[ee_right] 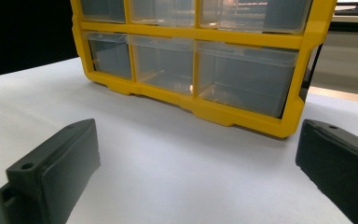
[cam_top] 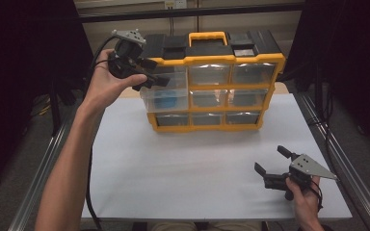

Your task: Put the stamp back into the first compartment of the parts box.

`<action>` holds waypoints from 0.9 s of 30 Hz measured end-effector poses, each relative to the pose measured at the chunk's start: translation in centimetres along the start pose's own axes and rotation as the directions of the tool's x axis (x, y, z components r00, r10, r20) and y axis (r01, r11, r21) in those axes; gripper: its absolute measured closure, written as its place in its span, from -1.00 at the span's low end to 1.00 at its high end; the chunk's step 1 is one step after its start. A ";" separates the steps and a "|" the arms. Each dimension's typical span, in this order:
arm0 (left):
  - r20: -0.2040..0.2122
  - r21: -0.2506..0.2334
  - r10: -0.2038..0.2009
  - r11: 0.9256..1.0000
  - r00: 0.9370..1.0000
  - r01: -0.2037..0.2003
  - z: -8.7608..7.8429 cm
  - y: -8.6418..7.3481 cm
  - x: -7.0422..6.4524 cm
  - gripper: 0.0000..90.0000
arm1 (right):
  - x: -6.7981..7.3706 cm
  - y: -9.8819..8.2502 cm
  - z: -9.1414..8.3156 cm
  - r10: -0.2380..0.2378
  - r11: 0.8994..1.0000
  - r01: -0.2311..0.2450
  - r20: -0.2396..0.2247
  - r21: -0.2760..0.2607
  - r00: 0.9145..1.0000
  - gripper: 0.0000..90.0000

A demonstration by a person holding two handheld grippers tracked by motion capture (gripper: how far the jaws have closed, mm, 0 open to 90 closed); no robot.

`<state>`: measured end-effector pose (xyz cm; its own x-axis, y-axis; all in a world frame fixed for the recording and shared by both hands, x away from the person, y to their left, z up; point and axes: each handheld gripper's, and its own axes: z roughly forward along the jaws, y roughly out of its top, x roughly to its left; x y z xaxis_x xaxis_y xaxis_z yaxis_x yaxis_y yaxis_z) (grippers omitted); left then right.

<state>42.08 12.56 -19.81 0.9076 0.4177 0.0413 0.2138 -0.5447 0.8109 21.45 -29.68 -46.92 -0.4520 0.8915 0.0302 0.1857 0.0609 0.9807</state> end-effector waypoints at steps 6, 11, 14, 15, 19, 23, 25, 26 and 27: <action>-0.044 -0.077 -0.013 0.997 0.999 0.009 -0.3 -0.6 0.2 -0.78 | 0.0 0.0 0.0 0.001 1.000 -0.001 -0.002 0.000 1.000 -1.00; -0.087 -0.125 -0.008 0.992 0.996 -0.003 -0.7 -1.3 0.2 -0.82 | -0.1 -0.1 0.0 0.002 1.000 -0.002 -0.002 0.000 1.000 -1.00; -0.100 -0.159 -0.014 0.987 0.995 -0.002 -1.0 -1.9 0.4 -0.86 | -0.2 -0.2 0.0 0.013 1.000 -0.013 0.001 -0.001 1.000 -1.00; -0.109 -0.179 -0.021 0.984 0.994 0.001 -1.0 -2.1 0.4 -0.88 | -0.2 -0.2 0.0 0.011 1.000 -0.011 0.000 -0.001 1.000 -1.00; -0.115 -0.203 -0.013 0.979 0.993 -0.011 -1.5 -2.6 0.4 -0.90 | -0.2 -0.2 0.1 0.009 1.000 -0.009 -0.005 0.003 1.000 -1.00; -0.128 -0.239 -0.040 0.971 0.991 0.009 -1.8 -3.2 -0.1 -0.90 | -0.2 -0.2 0.1 0.010 1.000 -0.010 -0.005 0.003 1.000 -1.00; -0.144 -0.247 -0.039 0.969 0.989 0.003 -1.9 -3.5 -0.3 -0.92 | -0.2 -0.2 0.1 0.008 1.000 -0.008 -0.004 0.004 1.000 -1.00; -0.151 -0.259 -0.041 0.966 0.988 0.001 -1.9 -3.8 -0.5 -0.92 | -0.2 -0.2 0.1 0.008 1.000 -0.008 -0.004 0.004 1.000 -1.00; -0.151 -0.266 -0.043 0.964 0.988 0.001 -2.0 -4.1 -0.6 -0.92 | -0.2 -0.1 0.1 0.006 1.000 -0.006 -0.003 0.003 1.000 -1.00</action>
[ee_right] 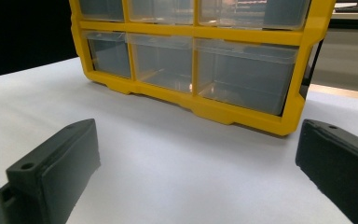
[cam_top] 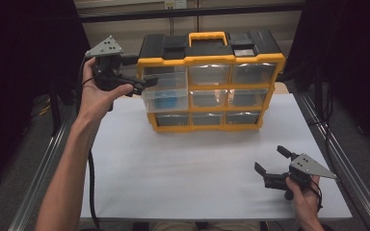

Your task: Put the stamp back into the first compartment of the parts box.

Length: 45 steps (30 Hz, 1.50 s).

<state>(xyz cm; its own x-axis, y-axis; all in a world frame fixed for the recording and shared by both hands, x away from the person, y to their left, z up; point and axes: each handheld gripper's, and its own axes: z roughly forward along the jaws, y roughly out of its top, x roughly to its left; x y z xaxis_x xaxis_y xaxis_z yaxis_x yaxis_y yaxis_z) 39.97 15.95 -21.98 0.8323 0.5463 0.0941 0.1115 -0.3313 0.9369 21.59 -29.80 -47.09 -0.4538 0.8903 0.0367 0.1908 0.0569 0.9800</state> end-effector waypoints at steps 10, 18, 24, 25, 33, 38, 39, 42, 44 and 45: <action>-0.060 -0.090 -0.013 0.996 0.998 0.008 -1.5 -2.3 -1.0 -0.96 | 0.2 0.1 -0.2 -0.006 1.000 0.006 0.005 -0.006 1.000 -1.00; -0.116 -0.133 -0.035 0.991 0.993 0.019 -2.7 -4.4 -1.6 -0.96 | 0.2 0.1 -0.1 0.002 1.000 -0.002 0.010 -0.005 1.000 -1.00; -0.147 -0.187 -0.025 0.982 0.989 -0.002 -3.3 -6.0 -2.5 -0.96 | 0.2 0.1 -0.1 0.001 1.000 -0.001 0.011 -0.006 1.000 -1.00; -0.146 -0.187 -0.030 0.982 0.989 0.002 -3.3 -6.3 -2.7 -0.96 | 0.2 0.1 -0.1 0.001 1.000 -0.001 0.011 -0.006 1.000 -1.00; -0.181 -0.198 -0.036 0.980 0.983 -0.001 -3.4 -9.0 -3.9 -0.97 | 0.2 0.1 -0.1 0.000 1.000 0.000 0.014 -0.001 1.000 -1.00; -0.181 -0.190 -0.050 0.982 0.982 0.015 -3.0 -10.6 -4.4 -0.97 | 0.2 0.1 -0.1 -0.002 1.000 0.002 0.018 0.002 1.000 -1.00; -0.176 -0.184 -0.052 0.983 0.983 0.019 -3.0 -11.0 -4.5 -0.97 | 0.2 0.1 -0.1 -0.002 1.000 0.002 0.019 -0.001 1.000 -1.00; -0.197 -0.192 -0.069 0.981 0.978 0.031 -3.0 -12.0 -4.8 -0.97 | 0.2 0.1 -0.1 -0.006 1.000 0.006 0.018 0.000 1.000 -1.00; -0.206 -0.184 -0.080 0.982 0.975 0.042 -3.0 -12.8 -4.9 -0.97 | 0.2 0.1 -0.1 -0.006 1.000 0.006 0.018 -0.002 1.000 -1.00; -0.202 -0.187 -0.098 0.981 0.974 0.060 -3.0 -13.1 -5.0 -0.97 | 0.2 0.1 -0.1 -0.007 1.000 0.008 0.019 -0.002 1.000 -1.00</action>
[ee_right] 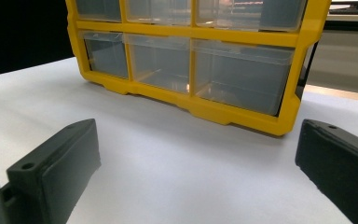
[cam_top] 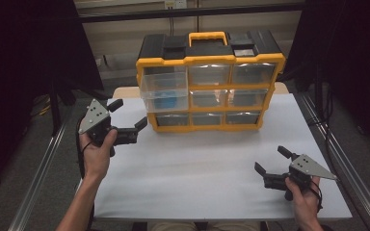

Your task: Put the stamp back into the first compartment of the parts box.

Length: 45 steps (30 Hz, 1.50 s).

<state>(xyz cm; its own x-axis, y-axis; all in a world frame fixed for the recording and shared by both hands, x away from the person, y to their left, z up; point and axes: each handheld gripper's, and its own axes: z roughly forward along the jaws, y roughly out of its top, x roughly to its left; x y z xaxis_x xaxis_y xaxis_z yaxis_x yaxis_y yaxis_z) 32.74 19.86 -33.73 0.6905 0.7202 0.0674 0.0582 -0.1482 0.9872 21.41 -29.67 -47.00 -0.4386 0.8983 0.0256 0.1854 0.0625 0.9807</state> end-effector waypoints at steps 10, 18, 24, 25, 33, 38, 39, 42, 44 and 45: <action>-0.036 0.024 -0.023 0.999 0.999 0.024 -0.5 -3.1 -0.2 -0.97 | 0.0 0.0 0.0 0.007 1.000 -0.007 -0.001 0.000 1.000 -1.00; -0.045 0.041 -0.040 0.998 0.998 0.042 -0.7 -5.5 -0.9 -0.96 | 0.0 0.0 0.0 0.005 1.000 -0.005 0.002 -0.002 1.000 -1.00; -0.059 0.047 -0.096 0.994 0.994 0.099 -1.4 -7.0 -0.7 -0.96 | 0.0 0.0 0.0 0.001 1.000 -0.001 0.000 -0.001 1.000 -1.00; -0.063 0.033 -0.121 0.992 0.991 0.123 -1.6 -7.2 -0.8 -0.96 | 0.0 0.0 0.0 0.006 1.000 -0.006 0.001 -0.001 1.000 -1.00; -0.093 0.028 -0.170 0.984 0.981 0.173 -3.3 -9.2 -0.7 -0.96 | 0.1 0.0 -0.1 0.007 1.000 -0.007 -0.001 -0.003 1.000 -1.00; -0.102 0.044 -0.187 0.980 0.977 0.192 -4.5 -10.7 -0.8 -0.96 | 0.0 0.0 -0.1 0.003 1.000 -0.003 0.003 -0.004 1.000 -1.00; -0.107 0.062 -0.172 0.982 0.979 0.179 -4.8 -10.9 -0.7 -0.96 | 0.0 0.0 -0.1 0.002 1.000 -0.002 0.004 -0.005 1.000 -1.00; -0.117 0.059 -0.168 0.983 0.979 0.176 -5.4 -11.3 -0.6 -0.97 | 0.0 0.0 -0.1 0.005 1.000 -0.005 0.005 -0.004 1.000 -1.00; -0.120 0.070 -0.154 0.984 0.981 0.163 -5.9 -11.6 -0.6 -0.97 | 0.1 0.0 -0.1 0.008 1.000 -0.008 0.004 0.000 1.000 -1.00; -0.125 0.077 -0.144 0.985 0.982 0.154 -6.2 -11.8 -0.6 -0.97 | 0.1 0.0 -0.1 0.008 1.000 -0.008 0.006 -0.001 1.000 -1.00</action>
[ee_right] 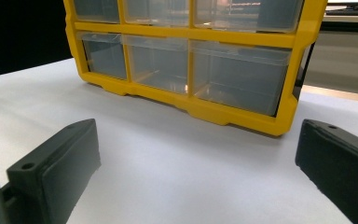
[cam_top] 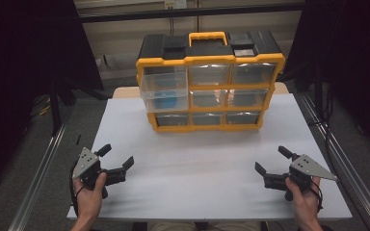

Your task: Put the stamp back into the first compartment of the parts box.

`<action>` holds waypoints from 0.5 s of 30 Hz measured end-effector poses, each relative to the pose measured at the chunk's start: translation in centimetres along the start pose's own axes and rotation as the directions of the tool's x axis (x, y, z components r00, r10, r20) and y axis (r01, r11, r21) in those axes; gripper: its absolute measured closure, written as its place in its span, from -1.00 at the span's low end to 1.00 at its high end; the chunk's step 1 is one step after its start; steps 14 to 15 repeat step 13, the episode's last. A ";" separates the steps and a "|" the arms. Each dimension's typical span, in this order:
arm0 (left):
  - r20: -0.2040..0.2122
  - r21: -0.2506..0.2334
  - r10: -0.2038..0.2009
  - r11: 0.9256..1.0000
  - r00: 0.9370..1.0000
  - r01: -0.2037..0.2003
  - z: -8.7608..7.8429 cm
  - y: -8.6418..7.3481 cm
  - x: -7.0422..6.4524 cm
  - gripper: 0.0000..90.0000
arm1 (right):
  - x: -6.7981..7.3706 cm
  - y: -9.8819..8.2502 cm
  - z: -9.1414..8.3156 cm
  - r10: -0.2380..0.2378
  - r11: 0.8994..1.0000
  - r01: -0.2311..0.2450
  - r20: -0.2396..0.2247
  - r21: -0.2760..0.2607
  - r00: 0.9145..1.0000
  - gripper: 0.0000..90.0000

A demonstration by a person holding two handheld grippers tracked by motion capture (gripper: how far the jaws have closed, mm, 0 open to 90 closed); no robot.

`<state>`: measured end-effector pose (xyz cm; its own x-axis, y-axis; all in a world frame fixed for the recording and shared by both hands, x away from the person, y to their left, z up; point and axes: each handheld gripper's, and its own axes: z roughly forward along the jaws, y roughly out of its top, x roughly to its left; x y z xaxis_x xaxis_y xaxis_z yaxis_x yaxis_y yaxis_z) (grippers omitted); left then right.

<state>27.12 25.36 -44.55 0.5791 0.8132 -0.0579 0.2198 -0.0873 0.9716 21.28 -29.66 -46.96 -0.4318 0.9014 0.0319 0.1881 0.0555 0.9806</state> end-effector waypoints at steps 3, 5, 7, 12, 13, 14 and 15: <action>-0.019 0.000 0.002 1.000 1.000 -0.002 -0.3 -0.4 -0.1 -0.97 | 0.0 0.0 -0.1 -0.003 1.000 0.003 -0.001 -0.001 1.000 -1.00; -0.037 0.002 -0.002 1.000 0.999 0.002 -0.4 -0.5 -0.2 -0.97 | 0.0 0.0 0.0 -0.004 1.000 0.004 0.001 -0.006 1.000 -1.00; -0.043 -0.004 0.015 1.000 0.999 -0.015 -0.4 -0.6 -0.5 -0.97 | 0.0 0.0 0.0 -0.003 1.000 0.003 0.000 -0.006 1.000 -1.00; -0.025 0.011 -0.003 1.000 1.000 0.003 -0.1 -1.1 -0.6 -0.97 | -0.1 -0.1 -0.1 -0.002 1.000 0.002 0.001 0.002 1.000 -1.00; -0.043 0.014 0.001 1.000 0.999 -0.001 -0.1 -1.1 -0.5 -0.97 | -0.1 -0.1 0.0 -0.004 1.000 0.004 0.004 0.002 1.000 -1.00; -0.043 0.014 0.001 1.000 0.999 -0.001 -0.1 -1.1 -0.5 -0.97 | -0.1 -0.1 0.0 -0.004 1.000 0.004 0.004 0.002 1.000 -1.00; -0.043 0.014 0.001 1.000 0.999 -0.001 -0.1 -1.1 -0.5 -0.97 | -0.1 -0.1 0.0 -0.004 1.000 0.004 0.004 0.002 1.000 -1.00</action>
